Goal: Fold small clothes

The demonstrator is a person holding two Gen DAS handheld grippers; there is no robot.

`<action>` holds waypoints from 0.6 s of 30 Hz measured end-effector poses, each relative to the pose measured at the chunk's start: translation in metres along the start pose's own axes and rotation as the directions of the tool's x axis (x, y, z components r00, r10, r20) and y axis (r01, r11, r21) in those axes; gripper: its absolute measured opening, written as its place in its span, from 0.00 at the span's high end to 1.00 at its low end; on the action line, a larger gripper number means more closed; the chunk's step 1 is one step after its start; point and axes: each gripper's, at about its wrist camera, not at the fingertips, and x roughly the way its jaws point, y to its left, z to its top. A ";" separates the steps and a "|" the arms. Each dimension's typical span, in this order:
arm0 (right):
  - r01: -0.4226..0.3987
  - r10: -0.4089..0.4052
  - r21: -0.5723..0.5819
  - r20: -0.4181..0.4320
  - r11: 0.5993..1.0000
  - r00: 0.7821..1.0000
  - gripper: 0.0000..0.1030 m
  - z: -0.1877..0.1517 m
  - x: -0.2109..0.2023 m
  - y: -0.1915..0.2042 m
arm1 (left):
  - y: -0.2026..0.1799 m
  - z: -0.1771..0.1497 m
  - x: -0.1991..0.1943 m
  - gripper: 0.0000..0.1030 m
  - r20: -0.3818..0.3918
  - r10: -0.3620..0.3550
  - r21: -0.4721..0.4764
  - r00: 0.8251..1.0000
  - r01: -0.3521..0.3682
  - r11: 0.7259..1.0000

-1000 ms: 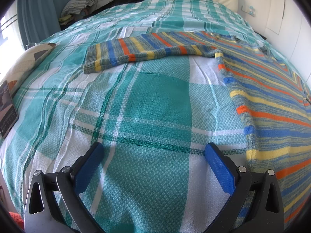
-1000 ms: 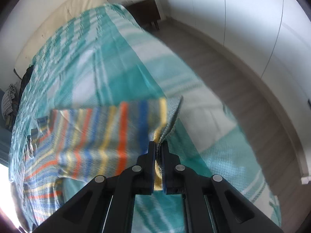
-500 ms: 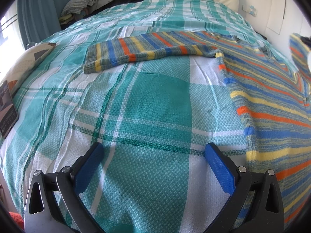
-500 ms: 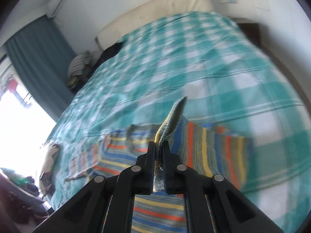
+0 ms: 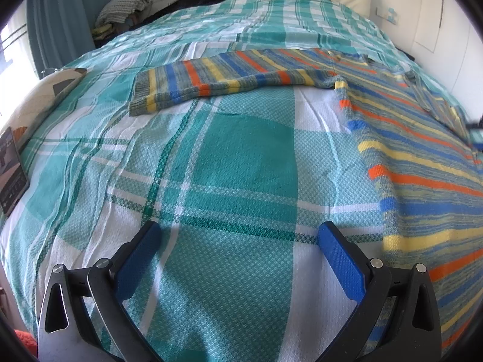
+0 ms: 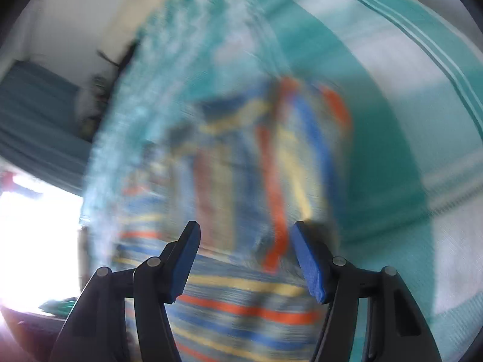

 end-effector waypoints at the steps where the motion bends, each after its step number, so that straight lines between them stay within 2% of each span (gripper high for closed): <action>1: 0.018 -0.018 -0.011 0.010 1.000 1.000 0.58 -0.005 0.001 -0.007 | 0.000 0.000 0.000 0.00 0.002 0.001 0.000 1.000 -0.001 1.000; 3: 0.018 -0.015 -0.036 0.083 0.999 0.996 0.60 -0.016 -0.012 -0.013 | 0.000 -0.001 0.000 0.00 0.004 0.001 0.000 1.000 -0.001 1.000; 6: 0.004 0.013 -0.087 0.193 0.996 0.981 0.47 -0.037 -0.050 -0.006 | 0.000 0.000 0.000 0.00 0.001 0.002 0.001 1.000 -0.002 1.000; 8: 0.029 0.003 -0.135 0.230 0.990 0.973 0.41 -0.053 -0.068 -0.002 | -0.001 -0.001 0.000 0.00 0.003 0.003 0.001 1.000 -0.003 1.000; 10: 0.120 -0.065 -0.191 0.268 0.974 0.961 0.35 -0.078 -0.083 -0.001 | 0.000 0.000 0.000 0.00 0.005 0.003 0.001 1.000 -0.003 1.000; 12: 0.211 -0.140 -0.213 0.305 0.954 0.942 0.33 -0.106 -0.095 -0.011 | 0.000 0.000 0.000 0.00 0.006 0.002 0.001 1.000 -0.002 1.000; 15: 0.284 -0.217 -0.169 0.334 0.944 0.917 0.33 -0.145 -0.101 -0.036 | -0.001 -0.001 0.001 0.00 0.013 0.008 0.003 1.000 -0.008 1.000; 18: 0.321 -0.267 -0.111 0.340 0.941 0.902 0.32 -0.172 -0.098 -0.060 | -0.001 -0.003 0.001 0.00 0.023 0.016 0.007 1.000 -0.017 1.000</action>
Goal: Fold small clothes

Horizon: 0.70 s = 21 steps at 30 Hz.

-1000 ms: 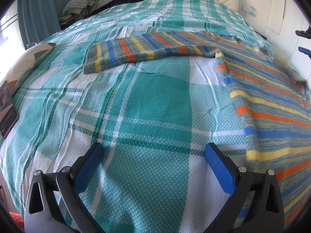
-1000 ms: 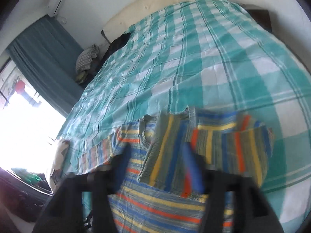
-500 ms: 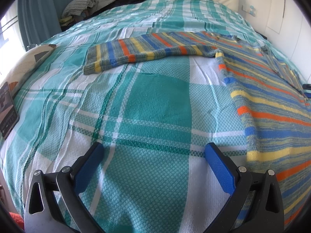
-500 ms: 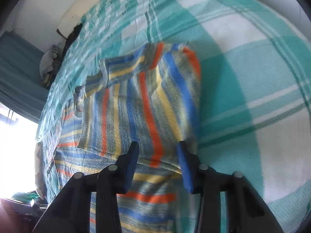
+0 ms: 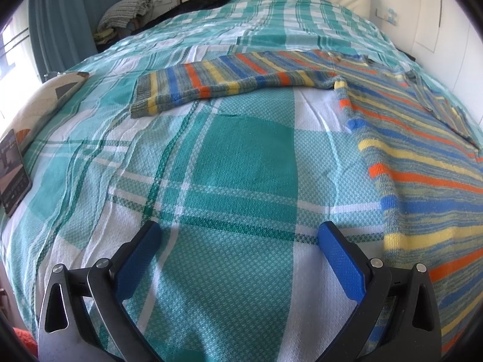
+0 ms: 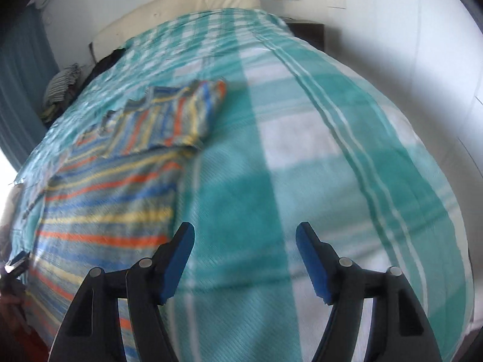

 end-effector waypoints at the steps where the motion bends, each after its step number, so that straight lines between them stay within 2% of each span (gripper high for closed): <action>1: 0.010 -0.010 0.011 -0.003 1.000 1.000 0.32 -0.007 0.001 -0.005 | -0.001 -0.001 0.000 0.00 0.003 0.002 0.001 1.000 -0.002 1.000; 3: 0.028 -0.028 0.032 0.008 0.999 1.000 0.32 -0.016 0.004 -0.009 | -0.001 -0.001 -0.001 0.00 0.007 0.005 0.001 1.000 -0.005 1.000; 7: 0.050 -0.050 0.004 0.033 0.999 0.998 0.16 -0.021 0.009 0.001 | -0.002 -0.001 -0.001 0.00 0.010 0.007 0.002 1.000 -0.007 1.000; 10: 0.077 -0.076 -0.043 0.037 0.996 0.996 0.10 -0.027 0.015 0.009 | -0.002 -0.001 -0.001 0.00 0.009 0.006 0.002 1.000 -0.006 1.000; 16: 0.029 -0.028 -0.032 0.041 0.999 0.999 0.03 -0.028 0.020 0.006 | -0.002 -0.001 -0.001 0.00 0.008 0.009 0.004 1.000 -0.009 1.000; 21: 0.030 -0.028 -0.044 0.042 0.999 0.999 0.00 -0.029 0.023 0.009 | -0.002 0.000 -0.001 0.00 0.007 0.007 0.003 1.000 -0.007 1.000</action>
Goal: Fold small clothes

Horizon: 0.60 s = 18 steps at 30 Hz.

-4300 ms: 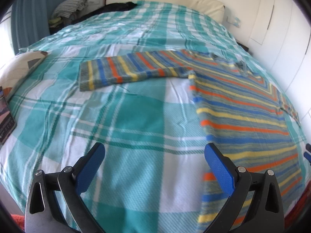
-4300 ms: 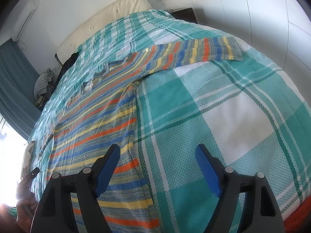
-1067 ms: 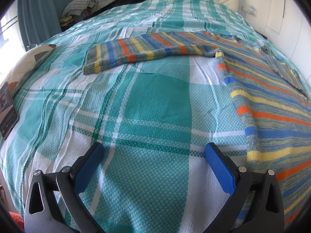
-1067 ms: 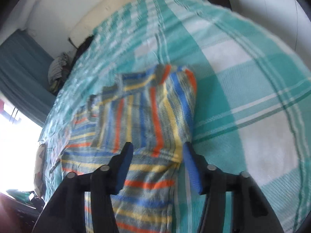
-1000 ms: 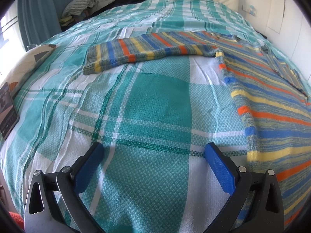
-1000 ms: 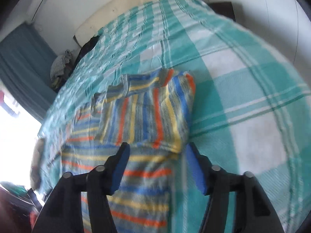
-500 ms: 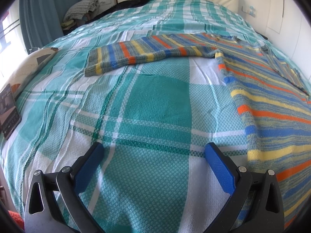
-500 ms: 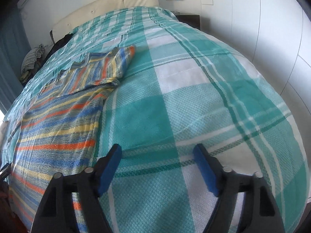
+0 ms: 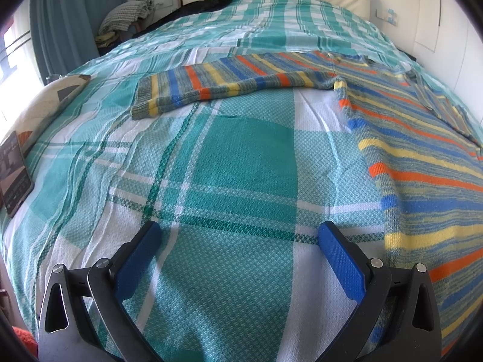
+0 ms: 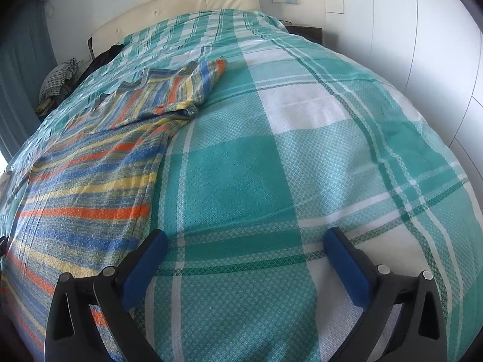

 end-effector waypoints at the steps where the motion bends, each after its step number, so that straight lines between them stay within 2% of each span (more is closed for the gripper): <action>1: -0.002 0.002 0.001 0.000 1.000 1.000 0.00 0.000 0.000 0.000 | 0.000 0.000 0.000 0.00 0.000 0.000 0.000 1.000 0.000 1.000; 18: -0.008 0.008 0.006 0.002 1.000 1.000 0.00 0.000 0.002 0.000 | 0.000 0.001 0.000 0.00 -0.004 0.000 0.002 1.000 0.000 1.000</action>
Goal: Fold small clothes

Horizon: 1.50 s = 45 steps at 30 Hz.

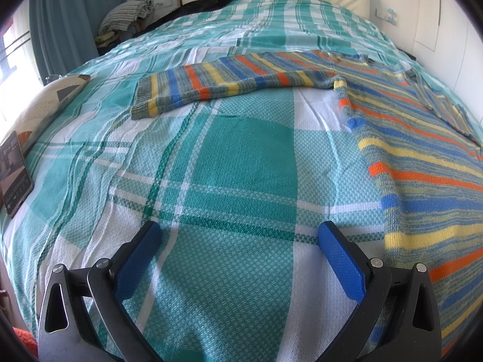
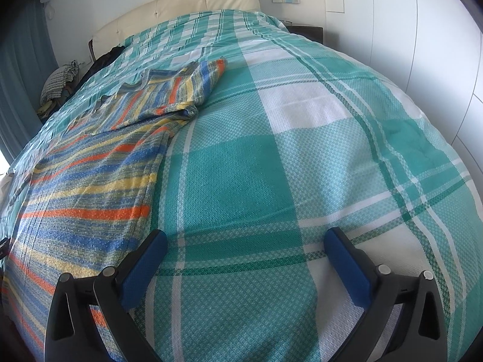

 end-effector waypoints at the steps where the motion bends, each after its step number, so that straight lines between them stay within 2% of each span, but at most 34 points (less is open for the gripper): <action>1: 0.000 0.000 0.000 0.000 1.000 1.000 0.00 0.000 0.000 0.000 | 0.000 0.000 0.000 0.00 0.000 0.000 0.000 1.000 0.000 1.000; 35: 0.002 -0.002 -0.001 -0.001 1.000 1.000 0.00 0.000 0.001 0.001 | 0.000 0.001 0.001 0.00 -0.019 -0.010 0.001 1.000 0.010 1.000; 39: 0.002 -0.002 -0.001 -0.001 1.000 1.000 0.00 0.000 0.001 0.001 | 0.007 0.006 -0.007 0.01 -0.047 -0.057 -0.023 0.997 0.056 0.998; 42: 0.002 -0.002 -0.001 -0.001 1.000 1.000 0.00 0.000 0.001 0.001 | 0.017 0.006 -0.020 0.01 -0.018 -0.153 -0.101 0.988 0.151 0.983; 45: 0.003 -0.003 -0.002 -0.001 1.000 1.000 0.00 0.001 0.001 0.001 | 0.025 0.014 -0.033 0.01 0.022 -0.197 -0.133 0.980 0.198 0.971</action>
